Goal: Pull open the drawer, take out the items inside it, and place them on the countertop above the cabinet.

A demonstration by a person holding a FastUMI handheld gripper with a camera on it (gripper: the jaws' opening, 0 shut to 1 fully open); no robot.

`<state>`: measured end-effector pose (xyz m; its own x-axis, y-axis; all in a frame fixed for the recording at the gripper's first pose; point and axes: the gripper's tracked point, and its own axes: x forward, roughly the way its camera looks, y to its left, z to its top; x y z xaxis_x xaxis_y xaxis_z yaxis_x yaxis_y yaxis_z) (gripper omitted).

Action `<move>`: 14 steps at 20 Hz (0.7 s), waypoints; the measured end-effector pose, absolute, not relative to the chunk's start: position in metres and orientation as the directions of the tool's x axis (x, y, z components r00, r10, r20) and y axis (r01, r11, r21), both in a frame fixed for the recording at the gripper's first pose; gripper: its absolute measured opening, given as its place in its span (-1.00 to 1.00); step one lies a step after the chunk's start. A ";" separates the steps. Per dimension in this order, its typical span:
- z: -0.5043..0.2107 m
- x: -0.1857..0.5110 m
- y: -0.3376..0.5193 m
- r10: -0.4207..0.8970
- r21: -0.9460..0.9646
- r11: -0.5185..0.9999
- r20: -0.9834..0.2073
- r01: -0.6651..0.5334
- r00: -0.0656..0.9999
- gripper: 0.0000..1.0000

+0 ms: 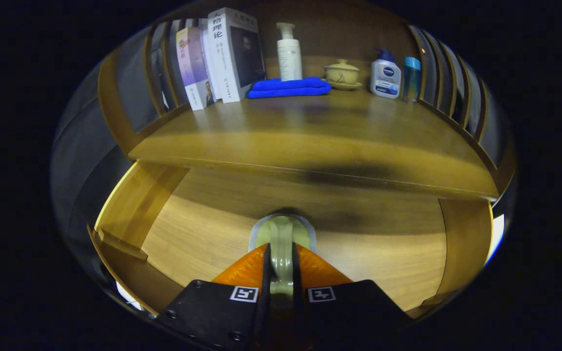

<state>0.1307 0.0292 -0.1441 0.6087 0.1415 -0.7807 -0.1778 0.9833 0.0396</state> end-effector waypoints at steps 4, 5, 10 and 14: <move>-0.127 0.134 0.023 0.136 0.041 0.987 -0.731 -0.156 0.668 -0.84; -0.122 0.131 0.025 0.151 0.055 0.985 -0.730 -0.163 0.667 -0.84; -0.108 0.115 0.024 0.180 0.069 0.980 -0.705 -0.186 0.686 -0.84; -0.087 0.107 0.026 0.205 0.086 0.976 -0.668 -0.199 0.715 -0.84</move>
